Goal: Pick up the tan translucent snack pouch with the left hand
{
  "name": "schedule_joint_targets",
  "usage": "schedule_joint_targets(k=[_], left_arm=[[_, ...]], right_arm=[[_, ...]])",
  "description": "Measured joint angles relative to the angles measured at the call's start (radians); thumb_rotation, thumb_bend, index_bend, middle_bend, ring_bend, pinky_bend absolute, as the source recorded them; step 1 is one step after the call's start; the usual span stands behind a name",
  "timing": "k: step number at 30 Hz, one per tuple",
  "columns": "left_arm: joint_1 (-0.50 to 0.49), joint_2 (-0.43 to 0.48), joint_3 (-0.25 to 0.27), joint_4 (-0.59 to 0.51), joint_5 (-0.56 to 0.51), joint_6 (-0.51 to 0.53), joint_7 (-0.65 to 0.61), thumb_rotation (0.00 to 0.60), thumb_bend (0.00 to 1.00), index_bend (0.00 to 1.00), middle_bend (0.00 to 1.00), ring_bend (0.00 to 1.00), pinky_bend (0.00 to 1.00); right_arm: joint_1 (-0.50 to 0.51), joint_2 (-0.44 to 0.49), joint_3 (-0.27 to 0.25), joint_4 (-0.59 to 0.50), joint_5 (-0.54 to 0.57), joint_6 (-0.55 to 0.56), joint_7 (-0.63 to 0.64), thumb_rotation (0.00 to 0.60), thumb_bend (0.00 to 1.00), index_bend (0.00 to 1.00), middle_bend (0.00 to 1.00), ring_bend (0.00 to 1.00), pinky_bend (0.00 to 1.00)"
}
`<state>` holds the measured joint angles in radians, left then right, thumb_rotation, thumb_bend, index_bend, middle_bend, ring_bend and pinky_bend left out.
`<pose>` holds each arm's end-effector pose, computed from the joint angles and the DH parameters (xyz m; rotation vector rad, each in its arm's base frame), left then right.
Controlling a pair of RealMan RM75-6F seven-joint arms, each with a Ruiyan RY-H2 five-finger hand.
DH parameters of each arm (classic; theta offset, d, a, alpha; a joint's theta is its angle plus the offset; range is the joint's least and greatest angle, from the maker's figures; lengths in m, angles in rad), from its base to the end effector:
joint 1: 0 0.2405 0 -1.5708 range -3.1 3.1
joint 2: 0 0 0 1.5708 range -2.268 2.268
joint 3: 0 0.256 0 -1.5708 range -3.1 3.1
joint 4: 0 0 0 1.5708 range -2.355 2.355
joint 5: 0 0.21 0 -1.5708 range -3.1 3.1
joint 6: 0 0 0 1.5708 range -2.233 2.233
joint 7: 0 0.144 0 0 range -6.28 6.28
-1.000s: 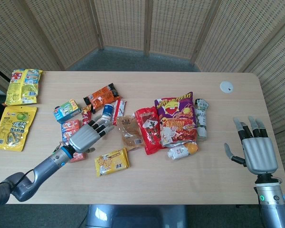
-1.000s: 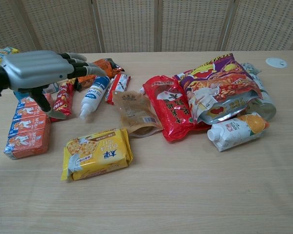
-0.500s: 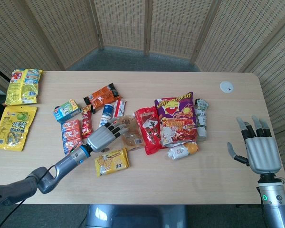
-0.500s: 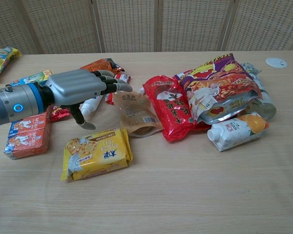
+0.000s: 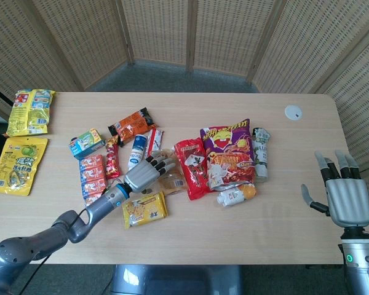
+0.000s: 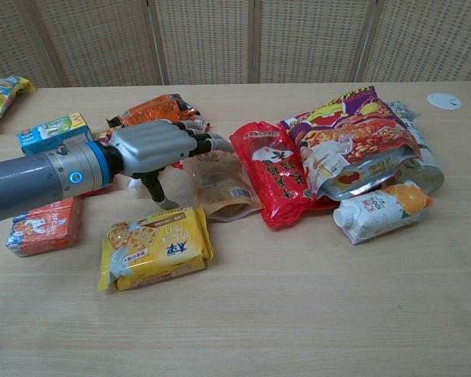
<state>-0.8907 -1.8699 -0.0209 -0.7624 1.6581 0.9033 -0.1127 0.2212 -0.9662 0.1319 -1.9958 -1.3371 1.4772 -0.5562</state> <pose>-0.1495 0.3711 -0.0986 -2.2570 -0.5370 -0.9052 -0.2285 -0.2224 0.1887 1.4331 -0.6163 0.7261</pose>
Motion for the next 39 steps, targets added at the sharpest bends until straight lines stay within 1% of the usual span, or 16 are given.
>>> schedule_joint_targets(k=[5,18,21,24,27,29,32,35,39], left_arm=[[-0.018,-0.052,0.005,0.072,0.0,0.007,-0.034,0.6,0.12,0.06,0.08,0.19,0.0],[-0.061,-0.168,0.012,0.22,-0.009,0.002,-0.077,0.6,0.18,0.08,0.1,0.19,0.0],[-0.072,-0.196,0.006,0.253,-0.018,0.0,-0.083,0.6,0.24,0.09,0.11,0.2,0.01],[-0.084,-0.22,-0.001,0.281,-0.028,-0.008,-0.09,0.6,0.31,0.11,0.13,0.23,0.04],[-0.091,-0.241,-0.005,0.306,-0.038,-0.02,-0.096,0.6,0.4,0.13,0.15,0.27,0.07],[-0.094,-0.252,-0.008,0.32,-0.046,-0.029,-0.101,0.6,0.47,0.15,0.17,0.29,0.1],[-0.097,-0.268,-0.01,0.341,-0.055,-0.044,-0.105,0.6,0.54,0.15,0.18,0.31,0.15],[-0.101,-0.282,-0.018,0.356,-0.07,-0.053,-0.116,0.6,0.59,0.15,0.19,0.32,0.2],[-0.108,-0.298,-0.033,0.378,-0.091,-0.069,-0.127,0.6,0.63,0.14,0.19,0.33,0.22]], right_arm=[[-0.007,0.009,-0.001,-0.005,-0.005,0.006,0.004,0.07,0.44,0.0,0.24,0.0,0.0],[-0.023,0.025,-0.003,-0.015,-0.012,0.015,0.013,0.068,0.44,0.0,0.24,0.0,0.0],[-0.029,0.029,-0.005,-0.015,-0.012,0.018,0.019,0.069,0.44,0.0,0.24,0.0,0.0],[-0.035,0.033,-0.006,-0.016,-0.012,0.022,0.025,0.071,0.44,0.0,0.24,0.0,0.0],[-0.04,0.038,-0.007,-0.018,-0.013,0.025,0.028,0.069,0.44,0.0,0.24,0.0,0.0],[-0.042,0.041,-0.006,-0.021,-0.015,0.027,0.03,0.066,0.44,0.0,0.24,0.0,0.0],[-0.044,0.045,-0.007,-0.024,-0.017,0.026,0.03,0.073,0.44,0.0,0.24,0.0,0.0],[-0.045,0.046,-0.007,-0.026,-0.017,0.025,0.031,0.071,0.44,0.0,0.24,0.0,0.0],[-0.046,0.047,-0.007,-0.029,-0.017,0.024,0.029,0.067,0.44,0.0,0.24,0.0,0.0]])
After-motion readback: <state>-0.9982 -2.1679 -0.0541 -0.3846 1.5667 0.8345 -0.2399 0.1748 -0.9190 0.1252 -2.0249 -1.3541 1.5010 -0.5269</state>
